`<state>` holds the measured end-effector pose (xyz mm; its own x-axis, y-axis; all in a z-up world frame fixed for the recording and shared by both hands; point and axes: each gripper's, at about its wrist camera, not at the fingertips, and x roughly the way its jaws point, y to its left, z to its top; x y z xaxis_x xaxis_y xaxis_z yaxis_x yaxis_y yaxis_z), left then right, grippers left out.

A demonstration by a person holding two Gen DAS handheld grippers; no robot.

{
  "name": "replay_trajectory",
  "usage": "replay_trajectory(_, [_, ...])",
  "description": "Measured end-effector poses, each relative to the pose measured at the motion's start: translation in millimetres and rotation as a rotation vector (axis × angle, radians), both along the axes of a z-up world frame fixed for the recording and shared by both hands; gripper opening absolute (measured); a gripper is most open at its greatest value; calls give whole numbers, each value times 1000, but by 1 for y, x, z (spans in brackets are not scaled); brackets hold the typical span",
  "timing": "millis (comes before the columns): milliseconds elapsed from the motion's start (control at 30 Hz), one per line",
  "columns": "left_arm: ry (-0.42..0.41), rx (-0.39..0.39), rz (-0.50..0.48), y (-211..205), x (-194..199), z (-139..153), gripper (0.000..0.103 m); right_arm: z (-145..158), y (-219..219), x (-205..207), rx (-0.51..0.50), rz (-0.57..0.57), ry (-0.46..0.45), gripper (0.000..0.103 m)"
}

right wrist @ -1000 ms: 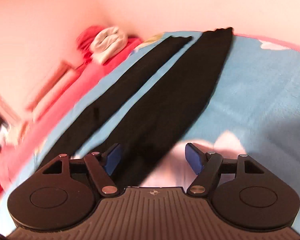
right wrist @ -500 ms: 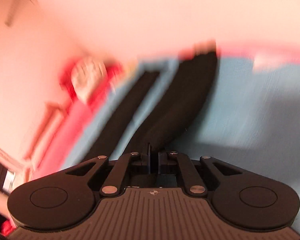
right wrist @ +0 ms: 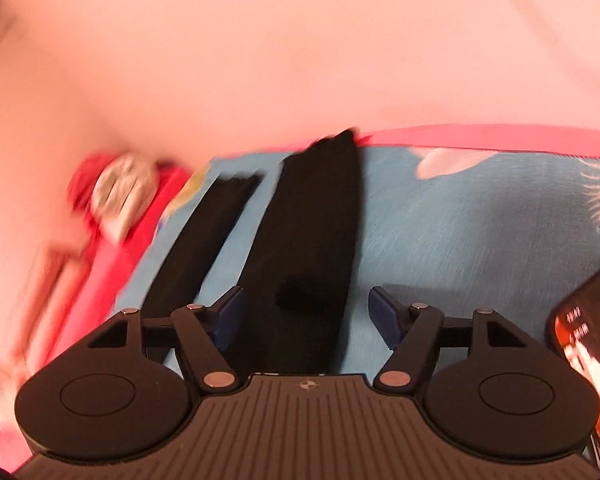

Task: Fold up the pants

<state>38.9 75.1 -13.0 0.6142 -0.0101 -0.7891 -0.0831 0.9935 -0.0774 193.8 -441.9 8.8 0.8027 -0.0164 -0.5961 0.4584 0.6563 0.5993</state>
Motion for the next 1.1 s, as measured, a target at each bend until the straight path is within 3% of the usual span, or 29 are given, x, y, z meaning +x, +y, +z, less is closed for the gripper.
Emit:
replay_trajectory(67, [-4,-1,0,0,-1,0,103,-5,-12,19,39,-36,26,74])
replay_trajectory(200, [-13,-1,-3,0,-2,-2,103,-9,-16,58,-37,-41,38,73])
replay_trajectory(233, [-14,1,-3,0,-2,-2,103,-11,-14,65,-64,-39,36,67])
replay_trajectory(267, [-14,4,-3,0,-3,-2,103,-13,-9,69,-105,-48,35,46])
replay_trajectory(300, [-12,6,-3,-1,-3,-1,103,-14,-2,72,-150,-44,49,33])
replay_trajectory(333, [-9,6,-2,-1,-2,-1,103,-14,7,73,-204,-29,58,8])
replay_trajectory(433, [-2,5,-2,-1,-1,0,103,-5,23,62,-350,-23,20,8])
replay_trajectory(533, [0,7,-1,-2,0,0,103,6,-5,46,-401,-264,12,7])
replay_trajectory(600, [-2,8,2,-3,0,0,103,1,-25,47,-376,-340,93,8])
replay_trajectory(667, [-5,10,4,-3,0,0,103,-10,-37,55,-335,-299,188,16])
replay_trajectory(700, [-4,10,4,-3,0,0,103,-12,-37,57,-373,-266,201,19])
replay_trajectory(733, [-2,11,4,-3,1,0,103,-9,-34,56,-421,-255,197,35])
replay_trajectory(767, [-1,11,4,-3,1,0,103,-5,-31,53,-454,-260,200,58])
replay_trajectory(833, [1,12,5,-4,2,0,103,6,-27,42,-479,-283,147,75])
replay_trajectory(900, [2,12,6,-4,2,0,103,22,-14,30,-517,-244,85,76])
replay_trajectory(1000, [2,12,5,-3,2,0,103,38,22,6,-582,-55,-7,79])
replay_trajectory(1100, [0,12,3,-3,2,-1,103,43,67,-22,-568,282,-70,80])
